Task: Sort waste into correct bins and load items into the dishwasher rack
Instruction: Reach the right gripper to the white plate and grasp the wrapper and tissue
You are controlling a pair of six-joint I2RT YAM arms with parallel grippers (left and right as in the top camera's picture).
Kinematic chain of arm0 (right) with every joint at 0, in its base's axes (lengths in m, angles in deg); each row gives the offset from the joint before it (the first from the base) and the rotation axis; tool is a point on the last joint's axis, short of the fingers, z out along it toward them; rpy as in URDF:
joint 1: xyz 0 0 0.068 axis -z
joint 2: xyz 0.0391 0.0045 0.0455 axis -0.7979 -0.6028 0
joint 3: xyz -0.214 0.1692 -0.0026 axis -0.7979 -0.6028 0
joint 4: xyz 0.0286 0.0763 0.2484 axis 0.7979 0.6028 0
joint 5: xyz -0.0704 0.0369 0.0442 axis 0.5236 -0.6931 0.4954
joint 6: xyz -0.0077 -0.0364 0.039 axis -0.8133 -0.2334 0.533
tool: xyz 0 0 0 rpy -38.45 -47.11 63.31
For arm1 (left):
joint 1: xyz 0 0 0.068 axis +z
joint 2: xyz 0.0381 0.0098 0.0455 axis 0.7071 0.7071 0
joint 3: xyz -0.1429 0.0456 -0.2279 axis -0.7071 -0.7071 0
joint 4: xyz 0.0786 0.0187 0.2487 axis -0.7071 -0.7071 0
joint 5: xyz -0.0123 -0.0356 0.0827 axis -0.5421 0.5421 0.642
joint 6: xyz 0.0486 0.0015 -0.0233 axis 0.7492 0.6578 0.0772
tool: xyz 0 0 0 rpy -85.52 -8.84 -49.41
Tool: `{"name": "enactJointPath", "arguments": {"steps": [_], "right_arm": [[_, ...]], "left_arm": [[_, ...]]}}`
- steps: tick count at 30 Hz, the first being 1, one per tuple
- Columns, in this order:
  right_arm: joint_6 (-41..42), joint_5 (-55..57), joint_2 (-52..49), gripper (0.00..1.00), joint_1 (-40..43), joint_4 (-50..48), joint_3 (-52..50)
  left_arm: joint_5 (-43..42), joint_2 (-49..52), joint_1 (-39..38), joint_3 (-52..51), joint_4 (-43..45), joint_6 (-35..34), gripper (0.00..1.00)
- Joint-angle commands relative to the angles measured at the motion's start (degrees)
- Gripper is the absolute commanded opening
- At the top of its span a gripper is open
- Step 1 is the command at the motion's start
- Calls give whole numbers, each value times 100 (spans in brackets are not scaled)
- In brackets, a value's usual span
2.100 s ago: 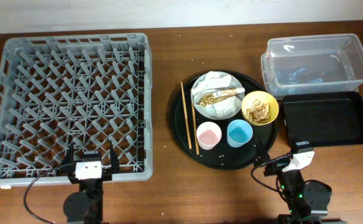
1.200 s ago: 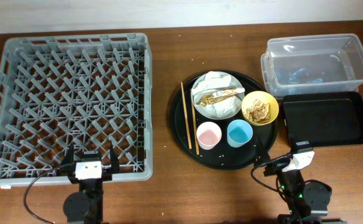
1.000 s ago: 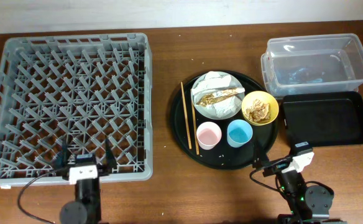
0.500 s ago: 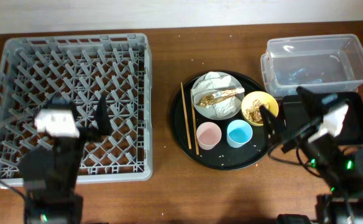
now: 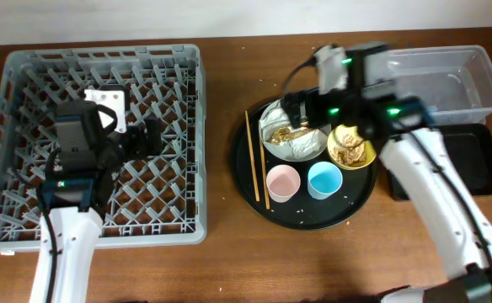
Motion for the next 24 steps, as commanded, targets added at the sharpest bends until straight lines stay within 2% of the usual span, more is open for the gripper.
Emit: {"name": "enactJointPath", "arguments": {"steps": [1, 3, 4, 5, 7, 9, 11, 15, 21, 23, 24], "right_arm": [[-63, 776, -162, 98, -444, 66, 133], [-63, 820, -238, 98, -531, 50, 133], [212, 820, -284, 98, -492, -61, 133], [1040, 966, -339, 98, -424, -181, 133], [3353, 2033, -634, 99, -352, -162, 125], [3987, 2129, -1228, 100, -380, -409, 125], [4376, 2120, -1858, 100, -380, -599, 125], [4642, 1906, -2717, 99, -385, -935, 125], [4638, 1867, -3209, 98, -385, -1191, 125], [4597, 1862, -3294, 77, -385, -1121, 122], [4592, 1867, -3303, 47, -385, -1019, 122]], "left_arm": [[-79, 116, 9, 87, -219, 4, 99], [-79, 116, 9, 87, -260, 4, 99], [-79, 116, 9, 87, -260, 4, 99], [-79, 116, 9, 87, -260, 4, 99], [-79, 116, 9, 87, -260, 4, 99], [-79, 116, 9, 87, -260, 4, 99], [-79, 116, 9, 87, -260, 4, 99], [-79, 116, 9, 87, -260, 4, 99], [-79, 116, 9, 87, -260, 4, 99], [-79, 116, 9, 87, -260, 4, 99], [-79, 116, 9, 87, -260, 4, 100]]}}
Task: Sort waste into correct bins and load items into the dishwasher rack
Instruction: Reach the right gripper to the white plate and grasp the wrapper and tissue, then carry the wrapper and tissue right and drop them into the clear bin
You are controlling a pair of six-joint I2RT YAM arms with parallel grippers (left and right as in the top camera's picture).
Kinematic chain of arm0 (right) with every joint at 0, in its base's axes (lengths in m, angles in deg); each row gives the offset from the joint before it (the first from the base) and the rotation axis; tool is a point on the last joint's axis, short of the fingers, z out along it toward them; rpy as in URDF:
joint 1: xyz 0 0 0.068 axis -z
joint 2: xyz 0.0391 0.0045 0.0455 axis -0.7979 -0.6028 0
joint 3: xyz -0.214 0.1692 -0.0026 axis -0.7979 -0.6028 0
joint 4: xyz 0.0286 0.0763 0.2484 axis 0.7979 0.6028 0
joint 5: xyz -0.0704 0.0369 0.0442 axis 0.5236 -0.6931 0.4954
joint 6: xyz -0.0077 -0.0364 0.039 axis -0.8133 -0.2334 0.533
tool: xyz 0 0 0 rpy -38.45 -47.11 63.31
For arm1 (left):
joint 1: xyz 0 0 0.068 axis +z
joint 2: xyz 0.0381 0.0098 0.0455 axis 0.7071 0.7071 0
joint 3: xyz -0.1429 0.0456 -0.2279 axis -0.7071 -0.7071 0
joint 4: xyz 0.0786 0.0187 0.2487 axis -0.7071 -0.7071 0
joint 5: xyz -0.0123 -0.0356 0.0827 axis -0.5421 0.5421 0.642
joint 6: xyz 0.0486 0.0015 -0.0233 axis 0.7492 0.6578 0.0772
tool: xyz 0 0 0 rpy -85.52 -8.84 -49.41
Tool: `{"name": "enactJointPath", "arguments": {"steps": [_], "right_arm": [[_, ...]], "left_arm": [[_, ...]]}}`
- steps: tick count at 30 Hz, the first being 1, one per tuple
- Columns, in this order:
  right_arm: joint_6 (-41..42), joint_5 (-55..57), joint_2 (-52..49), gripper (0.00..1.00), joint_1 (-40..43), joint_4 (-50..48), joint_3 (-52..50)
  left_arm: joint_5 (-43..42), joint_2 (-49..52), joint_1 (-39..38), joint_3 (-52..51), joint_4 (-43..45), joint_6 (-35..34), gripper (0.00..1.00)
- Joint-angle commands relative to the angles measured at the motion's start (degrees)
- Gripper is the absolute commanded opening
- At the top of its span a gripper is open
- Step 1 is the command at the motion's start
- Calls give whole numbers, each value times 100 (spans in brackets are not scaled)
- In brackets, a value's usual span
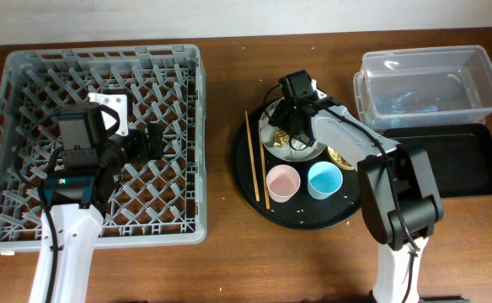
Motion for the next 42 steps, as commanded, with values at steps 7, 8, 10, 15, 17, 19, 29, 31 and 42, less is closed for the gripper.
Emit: {"name": "enactJointPath", "arguments": {"steps": [7, 8, 10, 15, 17, 19, 29, 31, 42], "right_arm": [[-1095, -79, -7, 4, 11, 682, 341], [-1303, -79, 129, 4, 11, 951, 568], [-1655, -72, 470, 4, 26, 1853, 1440], [-1742, -72, 892, 4, 868, 3707, 3560], [-1478, -46, 890, 4, 1473, 3615, 3626], [-1272, -4, 601, 4, 2365, 3152, 3541], [-1473, -378, -55, 86, 3182, 2920, 3560], [-2177, -660, 407, 87, 3042, 3038, 3738], [-2653, 243, -555, 78, 48, 3176, 3593]], "left_arm": [[-79, 20, 9, 87, -9, 4, 99], [-79, 20, 9, 87, -7, 4, 99], [-79, 20, 9, 87, -7, 4, 99], [-79, 20, 9, 87, -7, 4, 99], [-79, 20, 9, 87, -7, 4, 99], [-79, 20, 9, 87, -7, 4, 99], [-79, 20, 9, 87, -7, 4, 99], [-79, 20, 9, 87, -7, 4, 99], [-79, 20, 9, 87, -7, 4, 99]]}}
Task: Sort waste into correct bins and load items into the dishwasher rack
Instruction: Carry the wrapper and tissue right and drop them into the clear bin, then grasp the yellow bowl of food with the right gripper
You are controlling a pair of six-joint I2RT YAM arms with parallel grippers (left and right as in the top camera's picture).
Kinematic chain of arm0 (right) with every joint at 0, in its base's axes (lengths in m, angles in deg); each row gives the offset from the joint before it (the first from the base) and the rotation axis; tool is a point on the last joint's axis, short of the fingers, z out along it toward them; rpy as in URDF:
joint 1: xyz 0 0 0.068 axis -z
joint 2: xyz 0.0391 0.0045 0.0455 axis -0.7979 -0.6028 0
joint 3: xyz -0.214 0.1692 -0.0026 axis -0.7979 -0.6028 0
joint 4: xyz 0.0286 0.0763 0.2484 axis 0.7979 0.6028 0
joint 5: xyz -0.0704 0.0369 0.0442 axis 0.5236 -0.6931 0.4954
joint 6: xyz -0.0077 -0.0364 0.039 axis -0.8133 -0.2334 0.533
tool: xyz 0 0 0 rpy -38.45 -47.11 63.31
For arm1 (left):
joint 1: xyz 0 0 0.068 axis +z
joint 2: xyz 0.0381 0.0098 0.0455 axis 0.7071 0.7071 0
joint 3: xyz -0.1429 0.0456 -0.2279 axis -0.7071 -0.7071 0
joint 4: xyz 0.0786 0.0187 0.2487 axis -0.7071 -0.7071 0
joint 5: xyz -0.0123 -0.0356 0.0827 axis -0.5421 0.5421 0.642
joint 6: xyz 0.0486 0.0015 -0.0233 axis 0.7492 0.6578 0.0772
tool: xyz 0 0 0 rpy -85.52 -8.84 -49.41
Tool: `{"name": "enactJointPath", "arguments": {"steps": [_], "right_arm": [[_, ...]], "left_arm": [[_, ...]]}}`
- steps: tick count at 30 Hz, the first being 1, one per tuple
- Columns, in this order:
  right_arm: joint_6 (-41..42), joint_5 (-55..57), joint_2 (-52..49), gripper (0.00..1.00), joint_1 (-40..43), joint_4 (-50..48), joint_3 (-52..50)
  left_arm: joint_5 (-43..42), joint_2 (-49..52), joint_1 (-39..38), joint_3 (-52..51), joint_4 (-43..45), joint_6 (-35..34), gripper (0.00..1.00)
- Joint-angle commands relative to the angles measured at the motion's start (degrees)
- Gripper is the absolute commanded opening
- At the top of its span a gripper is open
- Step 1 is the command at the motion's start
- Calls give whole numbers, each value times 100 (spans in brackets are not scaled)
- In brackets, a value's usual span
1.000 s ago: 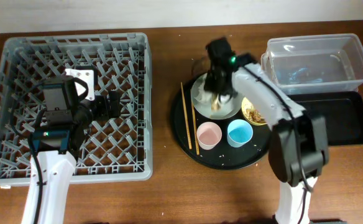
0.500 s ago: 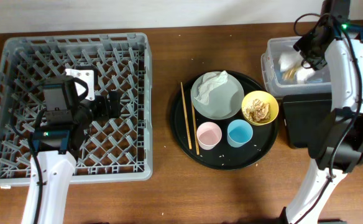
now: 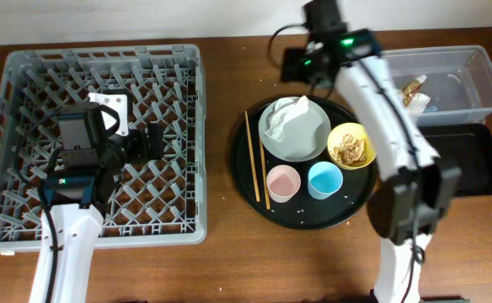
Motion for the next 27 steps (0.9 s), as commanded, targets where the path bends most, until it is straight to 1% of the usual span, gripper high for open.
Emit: {"name": "enactJointPath", "arguments": {"steps": [1, 5, 6, 11, 12, 13, 14, 15, 16, 18, 23, 24, 25, 27], "right_arm": [[-26, 654, -627, 75, -334, 35, -44], [17, 796, -1403, 71, -457, -61, -44], [24, 872, -1561, 68, -450, -31, -44], [264, 1189, -1714, 65, -450, 0, -199], [275, 1187, -1714, 57, -450, 0, -223], [275, 1187, -1714, 47, -450, 4, -223], [275, 1182, -1714, 30, -450, 13, -223], [278, 1139, -1714, 8, -450, 72, -223], [278, 1091, -1714, 4, -450, 116, -223], [278, 872, -1611, 4, -422, 269, -92], [273, 538, -514, 4, 7, 1235, 1027], [273, 538, -133, 4, 354, 1432, 1331], [273, 540, 201, 4, 879, 1399, 1384], [275, 540, 258, 4, 1482, 1309, 1384]], "left_arm": [[-63, 20, 9, 85, -7, 4, 99], [-63, 20, 9, 85, -7, 4, 99], [-63, 20, 9, 85, -7, 4, 99], [-63, 20, 9, 85, -9, 4, 99], [-63, 20, 9, 85, -9, 4, 99], [-61, 20, 9, 85, -9, 4, 99], [-63, 20, 9, 85, -7, 4, 99], [-63, 20, 9, 85, -9, 4, 99], [-63, 20, 9, 85, -9, 4, 99], [-63, 20, 9, 85, -9, 4, 99], [-63, 20, 9, 85, -9, 4, 99], [-63, 20, 9, 85, -9, 4, 99], [-63, 20, 9, 85, -11, 4, 99], [-63, 20, 9, 85, -9, 4, 99]]}}
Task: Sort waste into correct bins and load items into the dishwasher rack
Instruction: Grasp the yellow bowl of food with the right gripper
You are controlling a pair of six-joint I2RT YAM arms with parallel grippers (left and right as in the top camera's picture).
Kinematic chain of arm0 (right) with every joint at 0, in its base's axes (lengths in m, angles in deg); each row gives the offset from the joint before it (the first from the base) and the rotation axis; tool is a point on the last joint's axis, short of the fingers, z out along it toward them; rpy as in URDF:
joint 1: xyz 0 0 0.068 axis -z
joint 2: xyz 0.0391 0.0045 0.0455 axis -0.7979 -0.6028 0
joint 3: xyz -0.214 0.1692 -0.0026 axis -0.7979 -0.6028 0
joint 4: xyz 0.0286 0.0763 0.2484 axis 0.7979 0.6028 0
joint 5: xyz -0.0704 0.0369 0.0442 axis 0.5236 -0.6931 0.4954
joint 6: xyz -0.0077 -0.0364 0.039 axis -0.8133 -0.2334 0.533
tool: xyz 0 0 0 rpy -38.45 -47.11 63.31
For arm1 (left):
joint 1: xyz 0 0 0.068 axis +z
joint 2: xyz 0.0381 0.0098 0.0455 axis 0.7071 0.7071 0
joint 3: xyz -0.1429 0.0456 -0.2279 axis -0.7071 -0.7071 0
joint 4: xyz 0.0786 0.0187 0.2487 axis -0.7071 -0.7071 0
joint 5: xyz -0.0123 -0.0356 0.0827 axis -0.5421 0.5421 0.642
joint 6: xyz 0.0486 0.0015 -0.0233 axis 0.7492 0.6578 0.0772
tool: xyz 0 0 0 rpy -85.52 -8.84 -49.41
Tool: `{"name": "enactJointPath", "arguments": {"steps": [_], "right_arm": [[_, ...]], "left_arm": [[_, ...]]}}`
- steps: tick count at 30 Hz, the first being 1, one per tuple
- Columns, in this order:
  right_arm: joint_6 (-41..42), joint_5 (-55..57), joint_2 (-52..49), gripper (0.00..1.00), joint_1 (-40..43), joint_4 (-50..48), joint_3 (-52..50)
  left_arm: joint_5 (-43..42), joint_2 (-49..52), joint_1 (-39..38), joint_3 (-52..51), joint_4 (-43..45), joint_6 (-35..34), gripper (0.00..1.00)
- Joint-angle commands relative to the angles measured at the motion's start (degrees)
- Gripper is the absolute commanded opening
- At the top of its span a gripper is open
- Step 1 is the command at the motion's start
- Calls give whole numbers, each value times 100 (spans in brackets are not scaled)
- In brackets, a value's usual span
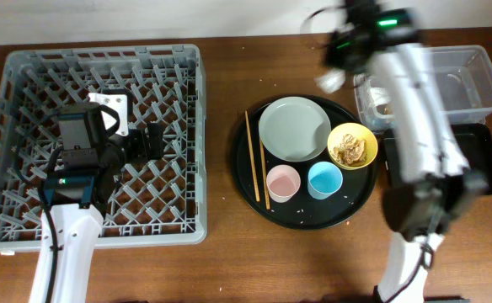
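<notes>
The grey plate on the round black tray is bare. Beside it sit a yellow bowl of food scraps, a pink cup, a blue cup and chopsticks. My right gripper hangs blurred behind the tray, just left of the clear bin, with a white crumpled tissue at its fingers. My left gripper hovers over the grey dishwasher rack; its jaws are too dark to read.
A brownish scrap lies in the clear bin's left end, partly under my right arm. A flat black bin sits in front of the clear bin. The rack holds a small white square item near my left wrist.
The tissue is gone from the plate and now sits at my right gripper, which has shifted right toward the clear bin. The left arm is unchanged.
First my right gripper was down at the plate, which held a tissue and brownish waste. Later a brownish wrapper lay in the clear bin and only the tissue stayed on the plate. Now the plate is bare and the tissue is up beside the bin.
</notes>
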Motion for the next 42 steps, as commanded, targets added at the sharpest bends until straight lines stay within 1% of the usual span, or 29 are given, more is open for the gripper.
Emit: {"name": "enactJointPath", "arguments": {"steps": [1, 2, 3, 4, 5, 6, 7, 8, 10, 12, 13, 14, 17, 19, 20, 23, 26, 28, 29, 30, 32, 35, 40, 42], "right_arm": [[46, 46, -61, 4, 973, -72, 0], [42, 28, -247, 4, 1311, -98, -7], [37, 28, -348, 5, 1432, -114, -11], [22, 26, -444, 13, 1513, -116, -11], [15, 26, -522, 34, 1567, -114, -11], [-96, 24, -592, 74, 1602, -111, -11], [-133, 26, -597, 84, 1606, -111, -11], [-133, 22, -595, 86, 1606, -111, -9], [-433, -295, -417, 86, 1606, -17, -7], [-695, -802, -127, 84, 1593, 219, -2], [-848, -1213, 118, 83, 1537, 551, -4], [-883, -1305, 280, 83, 1458, 898, -4], [-879, -1147, 533, 82, 981, 1840, -4], [-872, -1003, 520, 82, 608, 2269, -138], [-866, -1003, 520, 82, 474, 2291, -260], [-855, -999, 520, 80, 216, 2186, -894], [-857, -979, 520, 79, 210, 1670, -2028], [-704, -984, 520, 78, 219, 1325, -2614], [-706, -951, 520, 75, 219, 1246, -2835], [-706, -874, 520, 75, 219, 1209, -2868], [-704, -339, 535, 75, 225, 1032, -2861], [-715, 13, 520, 75, 219, 863, -2861], [-911, 2, 520, 76, 214, 433, -2861], [-1163, -96, 520, 74, 146, 293, -2900]], "left_arm": [[-61, 20, 9, 85, -9, 4, 99], [-61, 20, 9, 85, -9, 4, 99], [-61, 20, 9, 85, -11, 4, 99], [-63, 20, 7, 85, -13, 4, 99], [-37, 20, 9, 85, -13, 4, 99], [-39, 20, 9, 85, -26, 4, 99], [-42, 20, 9, 85, -35, 4, 99], [-42, 20, 9, 85, -33, 4, 99], [-42, 20, 9, 85, -37, 4, 99], [-39, 20, 9, 85, -103, 4, 100], [-42, 20, 9, 85, -114, 4, 99], [-42, 20, 9, 85, -114, 4, 99], [-42, 20, 9, 85, -114, 4, 99], [-39, 20, 9, 85, -114, 4, 99], [-39, 20, 9, 85, -116, 4, 99], [-42, 20, 9, 85, -116, 4, 99], [-42, 20, 9, 85, -120, 4, 99], [-39, 20, 9, 85, -118, 4, 99], [-42, 20, 9, 85, -118, 4, 99], [-42, 20, 9, 85, -116, 4, 99], [-39, 20, 9, 85, -118, 4, 99], [-42, 20, 9, 85, -118, 4, 99], [-39, 20, 9, 85, -118, 4, 99], [-39, 20, 9, 85, -118, 4, 99]]}}
